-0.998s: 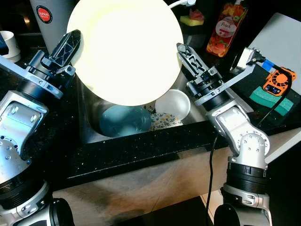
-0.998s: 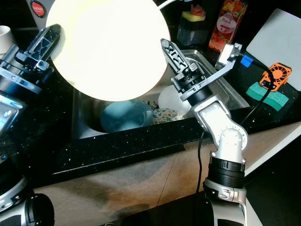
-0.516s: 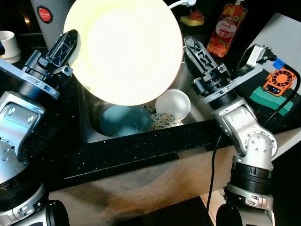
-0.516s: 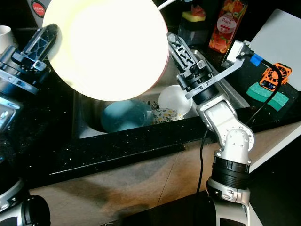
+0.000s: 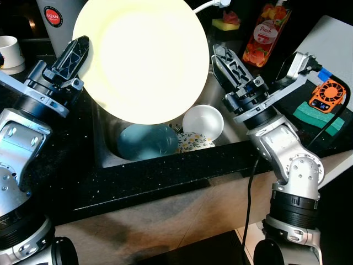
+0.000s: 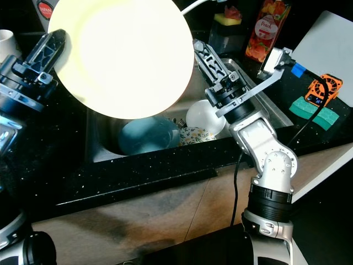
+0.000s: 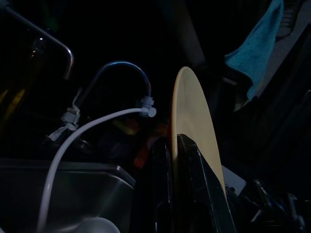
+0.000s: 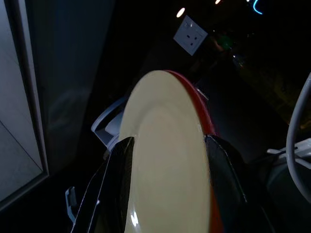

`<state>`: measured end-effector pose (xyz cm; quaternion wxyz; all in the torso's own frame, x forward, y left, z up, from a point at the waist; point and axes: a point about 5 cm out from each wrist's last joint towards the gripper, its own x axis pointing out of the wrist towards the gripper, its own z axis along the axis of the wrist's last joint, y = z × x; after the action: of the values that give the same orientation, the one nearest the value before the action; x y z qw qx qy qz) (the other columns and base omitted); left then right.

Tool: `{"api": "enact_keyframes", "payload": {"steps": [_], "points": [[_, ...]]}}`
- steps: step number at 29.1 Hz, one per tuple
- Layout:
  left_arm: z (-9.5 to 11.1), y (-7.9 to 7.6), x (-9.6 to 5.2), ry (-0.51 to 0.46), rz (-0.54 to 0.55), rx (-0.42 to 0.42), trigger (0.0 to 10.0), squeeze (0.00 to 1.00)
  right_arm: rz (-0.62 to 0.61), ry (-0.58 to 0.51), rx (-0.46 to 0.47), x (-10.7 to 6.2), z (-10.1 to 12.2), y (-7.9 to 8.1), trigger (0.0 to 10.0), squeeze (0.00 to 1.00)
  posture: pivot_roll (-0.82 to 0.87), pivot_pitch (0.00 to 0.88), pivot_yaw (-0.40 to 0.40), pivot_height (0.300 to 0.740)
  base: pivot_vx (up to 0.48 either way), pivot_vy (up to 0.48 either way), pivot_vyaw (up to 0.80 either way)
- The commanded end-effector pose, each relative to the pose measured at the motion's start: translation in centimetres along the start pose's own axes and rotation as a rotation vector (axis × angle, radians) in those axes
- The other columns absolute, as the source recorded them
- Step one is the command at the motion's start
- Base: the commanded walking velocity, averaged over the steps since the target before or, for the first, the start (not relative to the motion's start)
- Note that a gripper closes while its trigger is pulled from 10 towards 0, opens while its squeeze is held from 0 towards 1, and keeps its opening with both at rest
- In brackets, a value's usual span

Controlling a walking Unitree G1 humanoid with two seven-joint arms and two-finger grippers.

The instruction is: Kitchen organization

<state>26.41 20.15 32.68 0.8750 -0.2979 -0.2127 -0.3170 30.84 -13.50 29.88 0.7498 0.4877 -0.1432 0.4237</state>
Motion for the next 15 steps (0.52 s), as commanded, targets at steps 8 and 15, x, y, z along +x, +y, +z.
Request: {"api": "enact_keyframes", "payload": {"steps": [8, 15], "points": [[0.10, -0.27, -0.01, -0.009, -0.021, -0.012, 10.0, 0.00, -0.005, 0.016, -0.025, -0.28, 0.01, -0.06, 10.0, 0.00, 0.18, 0.048, -0.061, 0.740, 0.000, 0.000, 0.00], [0.11, -0.30, -0.03, -0.006, -0.020, -0.011, 10.0, 0.00, -0.006, 0.016, -0.027, -0.35, 0.04, -0.08, 10.0, 0.00, 0.18, 0.050, -0.060, 0.740, 0.000, 0.000, 0.00]]}}
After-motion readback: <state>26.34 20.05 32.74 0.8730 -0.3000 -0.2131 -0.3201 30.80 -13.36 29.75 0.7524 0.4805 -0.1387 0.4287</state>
